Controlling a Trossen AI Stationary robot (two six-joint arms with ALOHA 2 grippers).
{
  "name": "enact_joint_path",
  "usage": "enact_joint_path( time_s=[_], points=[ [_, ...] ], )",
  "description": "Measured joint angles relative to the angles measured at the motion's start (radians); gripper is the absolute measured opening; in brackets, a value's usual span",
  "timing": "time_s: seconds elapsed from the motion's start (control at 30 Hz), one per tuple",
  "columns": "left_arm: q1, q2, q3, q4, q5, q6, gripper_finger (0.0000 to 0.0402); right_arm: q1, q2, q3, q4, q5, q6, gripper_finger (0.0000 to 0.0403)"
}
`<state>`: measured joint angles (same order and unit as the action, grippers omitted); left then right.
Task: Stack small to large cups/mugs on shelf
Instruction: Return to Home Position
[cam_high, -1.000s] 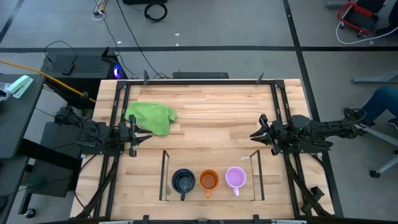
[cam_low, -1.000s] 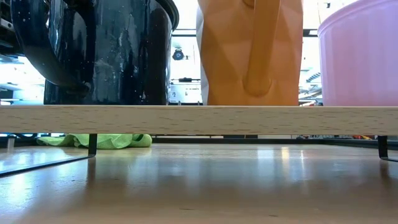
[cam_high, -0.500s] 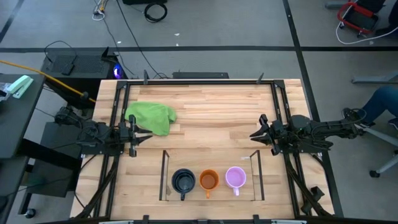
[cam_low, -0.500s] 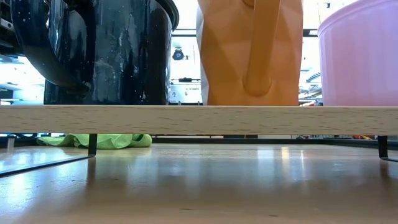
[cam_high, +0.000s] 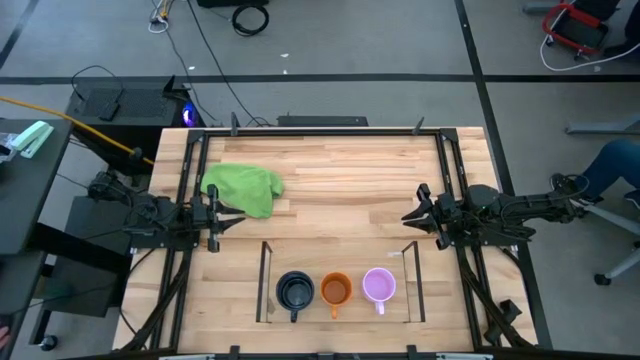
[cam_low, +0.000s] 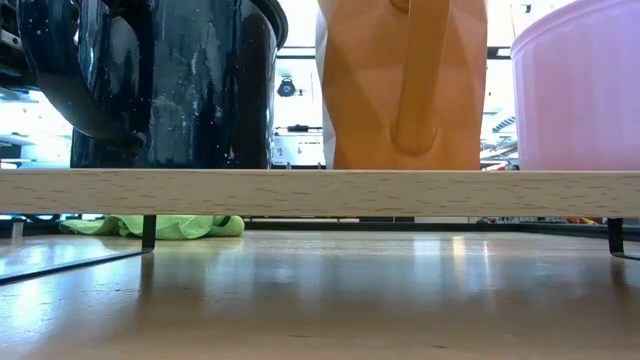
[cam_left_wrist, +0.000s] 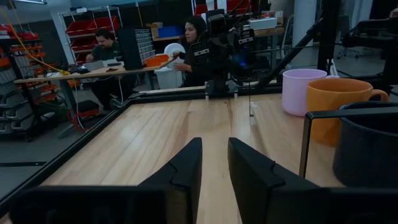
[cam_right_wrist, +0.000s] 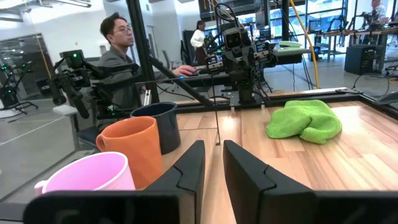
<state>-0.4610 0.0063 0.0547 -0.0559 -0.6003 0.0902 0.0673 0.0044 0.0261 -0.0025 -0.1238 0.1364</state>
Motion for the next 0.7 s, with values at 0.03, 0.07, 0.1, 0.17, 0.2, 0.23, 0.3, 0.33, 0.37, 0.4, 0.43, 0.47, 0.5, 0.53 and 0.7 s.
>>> enact_joint_path(
  time_s=[0.03,0.07,0.1,0.17,0.2,0.23,0.3,0.33,0.37,0.4,0.43,0.47,0.5,0.53,0.7],
  points=[
    [0.0,0.0,0.0,0.0,0.0,0.001,0.0088,0.0,0.0,0.0,0.0,0.0,0.0,0.0065],
    [0.0,0.0,0.0,0.0,0.0,0.0,0.0089,0.0,0.0,0.0,0.0,0.0,0.0,0.0065],
    [0.0,0.0,0.0,0.0,0.0,0.0,0.0089,0.0,0.0,0.0,0.0,0.0,0.0,0.0065],
    [0.0,0.0,0.0,0.0,0.0,0.0,0.0089,0.0,0.0,0.0,0.0,0.0,0.0,0.0065],
    [0.0,0.0,0.0,0.0,0.0,0.0,0.0088,0.0,0.0,0.0,0.0,0.0,0.0,0.0065],
    [0.0,0.0,0.0,0.0,0.0,0.0,0.0087,0.0,0.0,0.0,0.0,0.0,0.0,0.0065],
    [0.0,0.0,0.0,0.0,0.0,0.0,0.0084,0.0,0.0,0.0,0.0,0.0,0.0,0.0065],
    [0.0,0.0,0.0,0.0,0.0,0.001,0.0082,0.0,0.0,0.0,0.0,0.0,0.0,0.0065],
    [0.0,0.0,0.0,0.0,0.0,0.0,0.0081,0.0,0.0,0.0,0.0,0.0,0.0,0.0065],
    [0.0,0.0,0.0,0.0,0.0,0.0,0.008,0.0,0.0,0.0,0.0,0.0,0.0,0.0065],
    [0.0,0.0,0.0,0.0,0.0,0.0,0.008,0.0,0.0,0.0,0.0,0.0,0.0,0.0065],
    [0.0,0.0,0.0,0.0,0.0,0.001,0.0081,0.0,0.0,0.0,0.0,0.0,0.0,0.0065],
    [0.0,0.0,0.0,0.0,0.0,0.0,0.0082,0.0,0.0,0.0,0.0,0.0,0.0,0.0065],
    [0.0,0.0,0.0,0.0,0.0,0.0,0.0083,0.0,0.0,0.0,0.0,0.0,0.0,0.0065],
    [0.0,0.0,0.0,0.0,0.0,0.0,0.0089,0.0,0.0,0.0,0.0,0.0,0.0,0.0065]
  ],
)
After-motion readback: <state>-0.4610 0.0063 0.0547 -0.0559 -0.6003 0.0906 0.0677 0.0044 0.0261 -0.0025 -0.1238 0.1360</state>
